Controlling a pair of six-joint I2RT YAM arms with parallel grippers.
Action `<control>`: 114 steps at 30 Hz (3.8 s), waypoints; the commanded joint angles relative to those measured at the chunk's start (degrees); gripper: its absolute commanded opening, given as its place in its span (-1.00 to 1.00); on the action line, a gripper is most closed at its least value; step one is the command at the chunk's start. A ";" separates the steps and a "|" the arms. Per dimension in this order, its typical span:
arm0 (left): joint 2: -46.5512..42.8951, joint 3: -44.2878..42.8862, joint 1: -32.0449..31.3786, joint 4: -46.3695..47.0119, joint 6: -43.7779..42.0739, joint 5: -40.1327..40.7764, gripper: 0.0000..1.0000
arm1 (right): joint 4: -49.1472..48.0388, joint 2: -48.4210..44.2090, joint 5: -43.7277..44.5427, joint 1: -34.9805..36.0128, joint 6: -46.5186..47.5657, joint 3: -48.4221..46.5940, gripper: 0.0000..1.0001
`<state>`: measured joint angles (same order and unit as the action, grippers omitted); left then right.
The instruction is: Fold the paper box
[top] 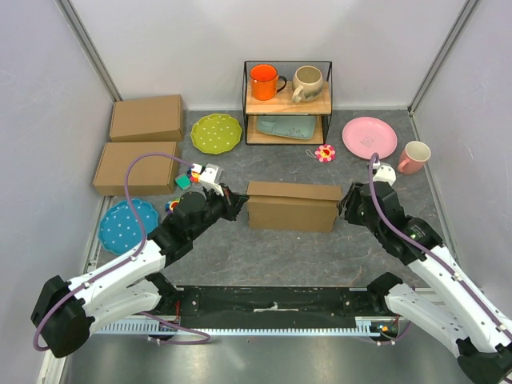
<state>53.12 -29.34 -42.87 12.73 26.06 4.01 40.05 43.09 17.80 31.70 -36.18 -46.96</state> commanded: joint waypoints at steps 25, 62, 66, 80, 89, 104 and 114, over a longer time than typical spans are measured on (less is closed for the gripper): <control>-6.80 -3.17 -0.19 -16.51 -2.68 0.83 -0.27 | -11.93 2.61 -3.74 0.11 1.73 6.88 -0.38; 12.98 -0.28 13.25 11.59 14.10 -29.40 -0.96 | -12.45 -0.47 -9.98 0.11 4.28 8.65 -0.38; 7.62 -2.81 14.22 14.52 15.86 -26.70 -0.92 | -12.46 0.59 -9.81 0.20 4.37 6.71 -0.33; 11.56 -3.10 14.04 13.47 19.99 -30.11 -0.81 | -17.82 2.53 -12.88 0.20 2.52 6.87 -0.24; 13.50 1.22 13.17 9.42 16.57 -32.40 -0.85 | -14.40 0.33 -12.96 0.11 2.70 10.05 -0.28; -26.98 21.78 -4.85 -1.02 14.45 -11.32 -0.82 | -13.52 -23.56 -25.01 0.73 -3.19 19.37 0.06; -40.04 14.93 -4.85 -16.76 19.54 7.40 -0.03 | -10.00 -22.37 -12.98 0.73 -3.98 11.63 0.48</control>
<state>9.56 -10.63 -47.62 2.81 42.63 2.48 27.92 16.16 -1.69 32.29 -39.86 -32.36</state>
